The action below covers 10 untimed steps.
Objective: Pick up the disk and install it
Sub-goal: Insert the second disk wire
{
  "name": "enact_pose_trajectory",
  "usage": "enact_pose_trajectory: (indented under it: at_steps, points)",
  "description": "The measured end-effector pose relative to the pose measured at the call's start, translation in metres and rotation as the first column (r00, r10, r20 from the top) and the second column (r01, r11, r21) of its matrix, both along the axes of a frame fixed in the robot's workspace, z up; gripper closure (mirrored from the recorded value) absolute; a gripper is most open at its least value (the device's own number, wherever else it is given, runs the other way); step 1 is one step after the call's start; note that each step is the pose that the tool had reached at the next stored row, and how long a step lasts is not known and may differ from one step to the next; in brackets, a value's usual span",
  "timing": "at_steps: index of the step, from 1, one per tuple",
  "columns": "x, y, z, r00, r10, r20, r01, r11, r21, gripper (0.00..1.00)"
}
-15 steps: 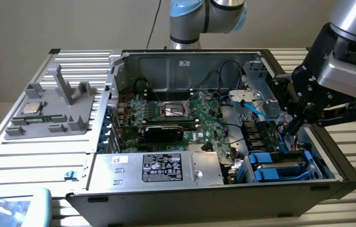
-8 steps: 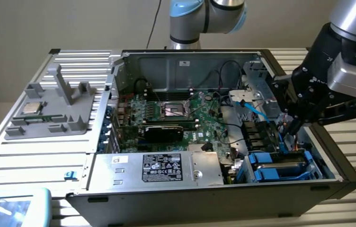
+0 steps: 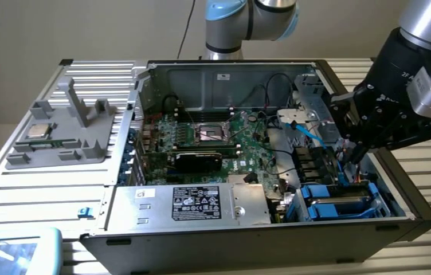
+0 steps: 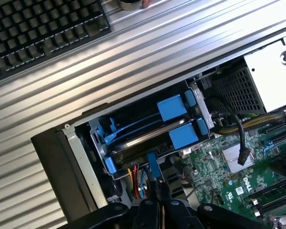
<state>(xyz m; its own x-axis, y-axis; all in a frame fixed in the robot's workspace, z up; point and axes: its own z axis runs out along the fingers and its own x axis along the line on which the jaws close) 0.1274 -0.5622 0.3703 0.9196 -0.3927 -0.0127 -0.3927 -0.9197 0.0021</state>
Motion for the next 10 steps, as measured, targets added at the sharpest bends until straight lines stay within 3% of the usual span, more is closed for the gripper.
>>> enact_pose_trajectory:
  at_steps: [4, 10]
  points:
    - [0.0001, 0.0000, 0.0000, 0.9974, 0.072, 0.0013, -0.072, 0.9974, 0.0000, 0.89]
    - [0.0000, 0.0000, 0.0000, 0.9858, 0.168, 0.0030, -0.168, 0.9858, -0.0002, 0.89]
